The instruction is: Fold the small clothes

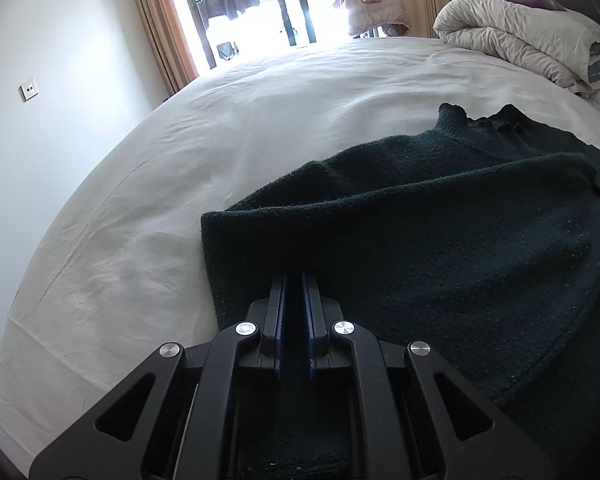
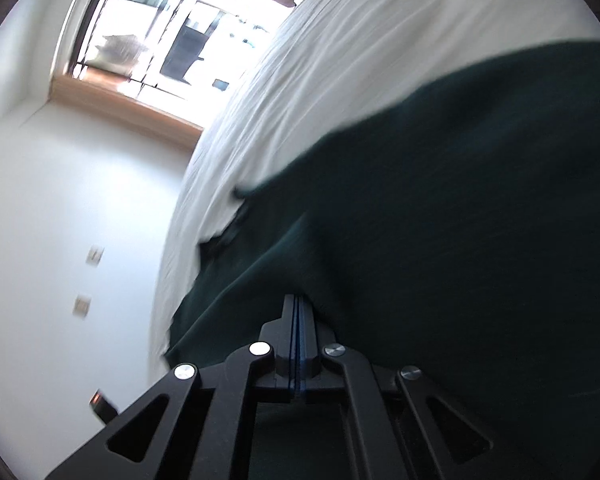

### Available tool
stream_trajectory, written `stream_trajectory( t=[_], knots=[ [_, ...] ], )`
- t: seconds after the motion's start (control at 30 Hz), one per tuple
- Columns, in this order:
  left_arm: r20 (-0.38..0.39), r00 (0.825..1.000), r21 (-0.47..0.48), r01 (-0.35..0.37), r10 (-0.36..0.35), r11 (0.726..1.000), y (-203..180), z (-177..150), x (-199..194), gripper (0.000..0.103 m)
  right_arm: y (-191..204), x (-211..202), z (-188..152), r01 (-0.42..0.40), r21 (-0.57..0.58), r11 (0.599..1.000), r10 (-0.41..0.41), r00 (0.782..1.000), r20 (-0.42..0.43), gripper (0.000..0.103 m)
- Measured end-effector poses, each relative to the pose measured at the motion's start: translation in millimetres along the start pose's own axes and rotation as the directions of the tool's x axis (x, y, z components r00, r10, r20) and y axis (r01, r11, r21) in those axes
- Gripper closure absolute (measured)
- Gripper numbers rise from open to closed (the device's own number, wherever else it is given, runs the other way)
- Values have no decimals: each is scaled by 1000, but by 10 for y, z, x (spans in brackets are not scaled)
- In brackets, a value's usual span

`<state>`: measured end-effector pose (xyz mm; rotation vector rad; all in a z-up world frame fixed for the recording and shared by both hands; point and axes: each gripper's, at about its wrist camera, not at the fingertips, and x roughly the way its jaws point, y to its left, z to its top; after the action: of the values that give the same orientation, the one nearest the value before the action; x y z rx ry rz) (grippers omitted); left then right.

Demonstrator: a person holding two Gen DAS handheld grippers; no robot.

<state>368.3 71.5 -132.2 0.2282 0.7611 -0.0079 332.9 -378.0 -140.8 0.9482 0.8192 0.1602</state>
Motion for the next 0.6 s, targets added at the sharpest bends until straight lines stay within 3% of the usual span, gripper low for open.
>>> stream_trajectory(
  t=[0.03,0.07,0.13,0.2,0.33,0.4,0.47,0.6],
  knots=[
    [0,1000,0,0,0,1000,4,-3,3,95,-108,-262,23,61,15,998,-62,996,64,90],
    [0,1000,0,-2,2,1000,5,-14,-5,95,-176,-473,28,56,20,998,-57,993,104,86],
    [0,1000,3,-5,5,1000,3,-22,-6,95,-328,-925,-17,33,42,999,-40,982,185,61],
    [0,1000,8,-11,11,1000,-11,-20,-9,95,-614,-1480,-113,27,111,993,-59,954,294,47],
    [0,1000,14,-17,17,1000,-27,-11,-9,95,-1328,-2256,-280,11,314,949,-144,904,402,45],
    [0,1000,21,-27,27,999,-39,-15,-8,95,-1707,-2521,-375,16,448,894,-223,883,413,46],
    [0,999,30,-38,38,999,-60,-14,-9,95,-1926,-2707,-467,-34,514,857,-240,857,456,48],
    [0,999,35,-44,44,998,-65,-8,-3,95,-2120,-2794,-447,-94,570,816,-244,839,486,52]
  ],
)
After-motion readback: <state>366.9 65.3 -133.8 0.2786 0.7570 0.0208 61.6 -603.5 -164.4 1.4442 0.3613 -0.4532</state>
